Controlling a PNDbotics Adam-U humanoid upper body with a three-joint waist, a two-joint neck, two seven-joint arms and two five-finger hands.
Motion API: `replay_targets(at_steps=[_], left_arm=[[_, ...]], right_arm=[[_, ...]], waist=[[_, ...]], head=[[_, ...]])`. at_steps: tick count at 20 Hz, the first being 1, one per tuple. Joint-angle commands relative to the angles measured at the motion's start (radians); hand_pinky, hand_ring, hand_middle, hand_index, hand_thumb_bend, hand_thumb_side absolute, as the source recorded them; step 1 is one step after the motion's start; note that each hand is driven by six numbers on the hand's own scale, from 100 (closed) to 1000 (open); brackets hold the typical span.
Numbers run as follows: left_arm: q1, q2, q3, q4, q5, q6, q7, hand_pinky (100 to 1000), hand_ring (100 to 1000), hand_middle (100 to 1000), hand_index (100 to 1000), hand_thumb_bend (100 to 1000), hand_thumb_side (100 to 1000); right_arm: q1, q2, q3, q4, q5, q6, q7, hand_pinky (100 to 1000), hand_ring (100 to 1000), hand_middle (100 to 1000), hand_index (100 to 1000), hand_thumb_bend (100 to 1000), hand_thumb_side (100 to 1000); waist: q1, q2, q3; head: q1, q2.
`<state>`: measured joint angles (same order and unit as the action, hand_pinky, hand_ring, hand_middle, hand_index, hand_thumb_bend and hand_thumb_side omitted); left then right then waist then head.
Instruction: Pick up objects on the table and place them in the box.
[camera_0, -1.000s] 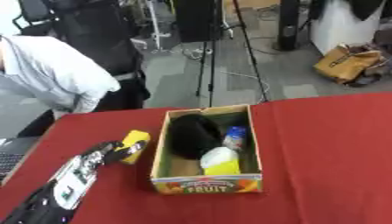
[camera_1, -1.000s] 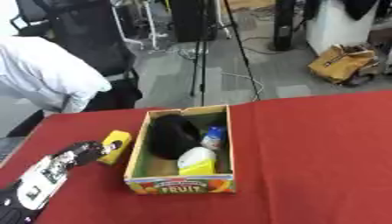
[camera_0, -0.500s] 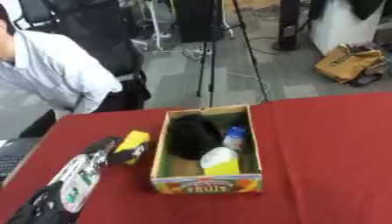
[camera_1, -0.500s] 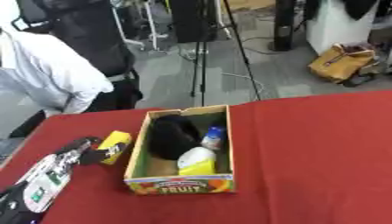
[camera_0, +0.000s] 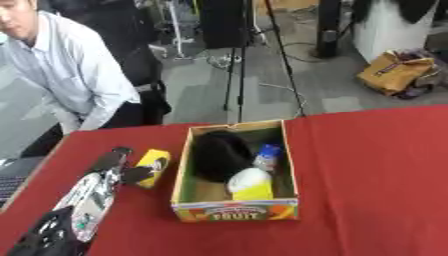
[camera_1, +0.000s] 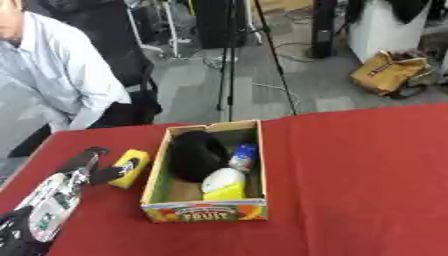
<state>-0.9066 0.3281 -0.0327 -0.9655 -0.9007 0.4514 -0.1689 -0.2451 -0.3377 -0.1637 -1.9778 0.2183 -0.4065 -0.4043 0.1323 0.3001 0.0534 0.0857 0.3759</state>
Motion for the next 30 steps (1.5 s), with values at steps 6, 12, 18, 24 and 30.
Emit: replay_targets(at_steps=[6, 12, 18, 24, 30], left_arm=[[-0.021, -0.013, 0.047, 0.009, -0.058, 0.036, 0.042, 1000, 1000, 1000, 1000, 578, 978], [-0.032, -0.015, 0.062, 0.061, -0.063, 0.035, 0.02, 1000, 1000, 1000, 1000, 596, 1000], [-0.039, -0.003, 0.072, 0.103, -0.095, 0.044, 0.045, 1000, 1000, 1000, 1000, 602, 987], [-0.045, -0.006, 0.079, 0.121, -0.167, 0.058, 0.104, 1000, 1000, 1000, 1000, 586, 983], [-0.047, 0.005, 0.082, 0.135, -0.185, 0.058, 0.113, 1000, 1000, 1000, 1000, 587, 982]], right_arm=[[-0.009, -0.006, -0.001, -0.022, -0.013, 0.0, 0.004, 904, 881, 759, 769, 100, 1000], [-0.011, -0.006, 0.0, -0.022, -0.02, 0.003, 0.006, 905, 882, 756, 767, 100, 1000], [-0.016, -0.005, 0.004, -0.022, -0.027, 0.004, 0.012, 906, 882, 753, 762, 100, 1000], [-0.018, -0.004, 0.007, -0.022, -0.034, 0.005, 0.019, 907, 882, 752, 760, 100, 1000], [-0.019, -0.005, 0.008, -0.022, -0.038, 0.005, 0.025, 908, 883, 750, 758, 100, 1000]], waist=[[-0.012, -0.018, -0.014], [-0.014, -0.014, -0.026], [-0.016, -0.01, -0.036], [-0.021, -0.007, -0.036], [-0.024, -0.003, -0.039]], head=[[0.012, -0.003], [0.02, -0.009], [0.03, -0.019], [0.031, -0.027], [0.033, -0.029]])
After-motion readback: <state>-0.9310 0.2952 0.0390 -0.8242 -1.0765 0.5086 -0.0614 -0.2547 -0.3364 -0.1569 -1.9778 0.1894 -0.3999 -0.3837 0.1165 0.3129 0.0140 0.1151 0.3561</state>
